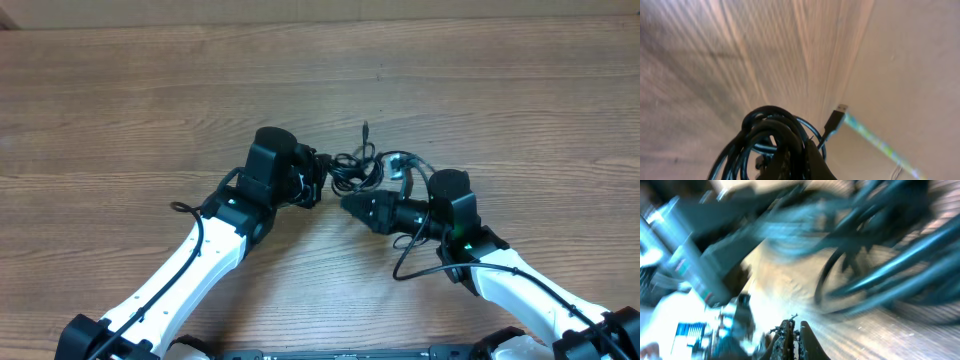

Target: Untangle cables

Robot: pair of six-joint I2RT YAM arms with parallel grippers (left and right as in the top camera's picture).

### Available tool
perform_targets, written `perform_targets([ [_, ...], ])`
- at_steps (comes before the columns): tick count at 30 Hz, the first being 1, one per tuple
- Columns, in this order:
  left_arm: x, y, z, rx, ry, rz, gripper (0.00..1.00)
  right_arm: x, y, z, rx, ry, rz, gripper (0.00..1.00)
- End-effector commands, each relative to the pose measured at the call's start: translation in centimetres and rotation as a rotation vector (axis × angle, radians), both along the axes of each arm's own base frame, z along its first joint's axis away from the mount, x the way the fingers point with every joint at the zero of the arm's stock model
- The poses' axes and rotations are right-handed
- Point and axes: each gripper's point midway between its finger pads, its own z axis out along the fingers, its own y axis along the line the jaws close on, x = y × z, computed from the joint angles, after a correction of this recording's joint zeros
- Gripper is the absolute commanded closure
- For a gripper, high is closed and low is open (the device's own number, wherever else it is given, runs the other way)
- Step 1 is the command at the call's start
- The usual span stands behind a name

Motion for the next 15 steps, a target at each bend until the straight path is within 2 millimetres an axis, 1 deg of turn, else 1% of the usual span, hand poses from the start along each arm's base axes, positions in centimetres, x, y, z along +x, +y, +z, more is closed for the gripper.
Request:
perform_targets([
  [1,1.0,1.3,0.7,0.044,-0.049,0.058,0.96,-1.7,0.9,1.2,0.017,-0.125,0.147,0.96],
  [8,1.2,1.8,0.6,0.061,-0.051,0.081,0.96,-1.8,1.0,1.3,0.008,-0.169,0.166,0.96],
  [10,1.3,2.0,0.6,0.061,-0.050,0.086,0.96,-1.5,0.9,1.2,0.002,-0.169,0.153,0.96],
  [12,1.3,2.0,0.5,0.063,-0.048,0.085,0.96,-0.9,0.6,0.7,-0.016,-0.137,0.103,0.96],
  [13,1.2,2.0,0.5,0.065,-0.046,0.085,0.96,-0.4,0.4,0.4,-0.023,-0.104,0.064,0.92],
  [15,1.2,2.0,0.4,0.095,-0.067,0.058,0.96,0.5,-0.3,-0.4,-0.036,-0.010,-0.033,0.70],
])
